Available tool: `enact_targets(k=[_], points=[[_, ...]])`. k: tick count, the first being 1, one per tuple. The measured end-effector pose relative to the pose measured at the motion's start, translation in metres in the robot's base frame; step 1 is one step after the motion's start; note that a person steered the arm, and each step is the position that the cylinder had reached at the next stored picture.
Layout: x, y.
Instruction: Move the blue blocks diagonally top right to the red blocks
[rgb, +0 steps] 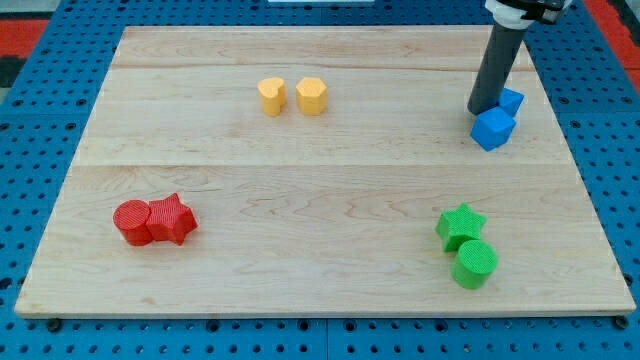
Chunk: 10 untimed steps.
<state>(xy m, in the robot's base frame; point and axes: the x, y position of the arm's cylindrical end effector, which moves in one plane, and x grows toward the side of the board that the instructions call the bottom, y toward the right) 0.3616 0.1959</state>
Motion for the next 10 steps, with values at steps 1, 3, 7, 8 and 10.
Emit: enact_targets(k=[1,3,7,8,10], points=[[-0.001,-0.026],[-0.059,-0.015],[-0.009,0.021],[0.009,0.013],[-0.005,0.05]])
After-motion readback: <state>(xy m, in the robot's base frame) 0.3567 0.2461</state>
